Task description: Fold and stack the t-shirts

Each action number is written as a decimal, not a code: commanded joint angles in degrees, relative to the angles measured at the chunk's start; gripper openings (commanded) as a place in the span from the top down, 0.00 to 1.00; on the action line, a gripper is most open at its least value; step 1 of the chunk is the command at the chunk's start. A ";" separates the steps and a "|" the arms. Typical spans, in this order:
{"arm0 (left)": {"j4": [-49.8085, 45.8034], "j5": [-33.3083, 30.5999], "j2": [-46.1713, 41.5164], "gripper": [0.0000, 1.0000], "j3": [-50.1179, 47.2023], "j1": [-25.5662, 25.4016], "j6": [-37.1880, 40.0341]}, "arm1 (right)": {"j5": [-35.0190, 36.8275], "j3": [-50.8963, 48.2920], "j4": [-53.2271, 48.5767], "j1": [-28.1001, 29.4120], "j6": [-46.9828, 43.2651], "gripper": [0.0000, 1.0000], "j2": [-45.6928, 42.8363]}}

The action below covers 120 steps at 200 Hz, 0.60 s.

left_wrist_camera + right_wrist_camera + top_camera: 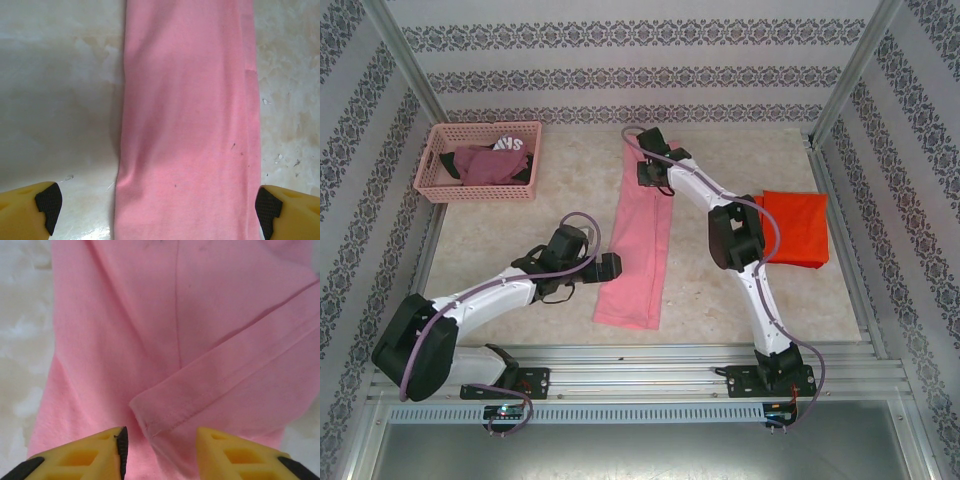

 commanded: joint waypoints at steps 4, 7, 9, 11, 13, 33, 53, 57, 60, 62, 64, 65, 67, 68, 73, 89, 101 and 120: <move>-1.98 -1.34 -1.03 0.00 -0.69 0.87 1.77 | 0.59 3.94 -3.54 -0.10 -2.54 0.64 1.56; -1.98 -1.34 -1.01 0.00 -0.72 0.87 1.79 | 0.46 4.17 -3.68 -0.14 -2.67 0.64 1.79; -1.98 -1.34 -1.01 0.00 -0.68 0.88 1.79 | 0.48 4.36 -3.81 -0.17 -2.69 0.65 1.92; -1.98 -1.31 -1.04 0.00 -0.69 0.94 1.79 | 0.31 4.49 -3.97 -0.20 -2.73 0.65 2.06; -1.92 -1.33 -1.02 0.00 -0.68 0.96 1.84 | 0.25 4.77 -4.17 -0.23 -2.75 0.65 2.16; -1.81 -1.16 -0.92 0.00 -0.58 1.10 1.88 | -0.43 5.89 -5.05 -0.34 -2.92 0.68 3.25; -1.63 -1.00 -0.82 0.00 -0.59 1.19 1.88 | -1.15 6.44 -5.36 -0.51 -3.10 0.69 3.99; -1.65 -1.07 -0.84 0.00 -0.60 1.22 1.96 | -1.24 6.66 -5.45 -0.53 -3.11 0.69 4.14; -1.63 -1.06 -0.84 0.00 -0.61 1.25 2.03 | -1.34 6.70 -5.53 -0.58 -3.10 0.69 4.20; -1.68 -1.05 -0.82 0.00 -0.61 1.23 1.98 | -1.40 6.73 -5.57 -0.66 -3.10 0.70 4.28; -1.66 -1.00 -0.86 0.00 -0.59 1.27 2.04 | -1.43 6.73 -5.58 -0.63 -3.10 0.70 4.32; -1.69 -0.99 -0.82 0.00 -0.59 1.25 2.05 | -1.44 6.78 -5.58 -0.63 -3.10 0.70 4.33; -1.73 -0.99 -0.79 0.00 -0.63 1.28 2.05 | -1.51 6.81 -5.63 -0.62 -3.10 0.70 4.40; -1.73 -0.94 -0.83 0.00 -0.65 1.30 2.05 | -1.52 6.82 -5.65 -0.62 -3.10 0.70 4.41; -1.72 -0.98 -0.80 0.00 -0.69 1.36 2.06 | -1.58 6.90 -5.60 -0.62 -3.10 0.70 4.46; -1.81 -0.90 -0.95 0.00 -0.69 1.44 2.15 | -2.29 7.26 -5.67 -0.80 -3.10 0.71 4.75; -1.81 -0.98 -0.93 0.00 -0.71 1.61 2.14 | -2.62 7.42 -5.68 -0.89 -3.20 0.73 4.77; -1.72 -0.96 -0.92 0.00 -0.76 1.73 2.15 | -3.26 7.69 -5.68 -1.06 -3.27 0.76 4.86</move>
